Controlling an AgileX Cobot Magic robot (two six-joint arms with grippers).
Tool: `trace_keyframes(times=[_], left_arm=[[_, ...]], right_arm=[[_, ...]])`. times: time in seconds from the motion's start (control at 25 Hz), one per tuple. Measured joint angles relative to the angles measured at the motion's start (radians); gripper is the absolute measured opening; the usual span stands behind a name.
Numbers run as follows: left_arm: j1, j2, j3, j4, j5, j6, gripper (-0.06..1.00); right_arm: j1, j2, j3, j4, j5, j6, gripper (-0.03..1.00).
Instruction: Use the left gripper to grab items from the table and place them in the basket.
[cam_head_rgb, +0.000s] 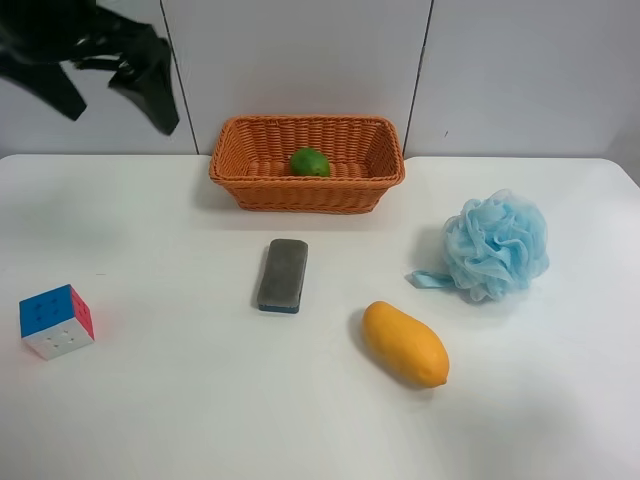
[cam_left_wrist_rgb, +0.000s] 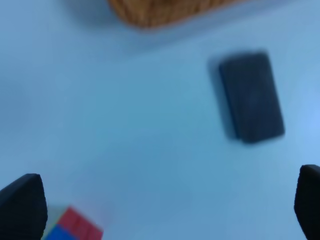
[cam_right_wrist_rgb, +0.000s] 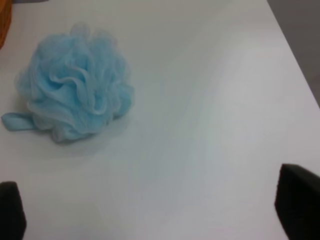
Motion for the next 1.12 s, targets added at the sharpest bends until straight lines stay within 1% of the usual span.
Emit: trace_keyframes(times=[0.2, 0.32, 0.48, 0.68, 0.88, 0.96, 1.12], left_arm=[[0.0, -0.292, 0.325, 0.0, -0.092, 0.023, 0.99], [0.0, -0.454, 0.484, 0.0, -0.125, 0.024, 0.99], [0.0, -0.665, 0.643, 0.0, -0.127, 0.025, 0.99], [0.0, -0.895, 0.784, -0.001, -0.111, 0.026, 0.99], [0.009, -1.081, 0.903, -0.001, -0.101, 0.027, 0.99], [0.04, -1.146, 0.939, -0.001, -0.107, 0.029, 0.99], [0.139, -1.25, 1.004, -0.004, -0.133, 0.051, 0.99]], right_arm=[[0.0, 0.0, 0.0, 0.0, 0.0, 0.0, 0.99], [0.0, 0.0, 0.0, 0.0, 0.0, 0.0, 0.99], [0.0, 0.0, 0.0, 0.0, 0.0, 0.0, 0.99], [0.0, 0.0, 0.0, 0.0, 0.0, 0.0, 0.99], [0.0, 0.0, 0.0, 0.0, 0.0, 0.0, 0.99], [0.0, 0.0, 0.0, 0.0, 0.0, 0.0, 0.99], [0.0, 0.0, 0.0, 0.0, 0.0, 0.0, 0.99]])
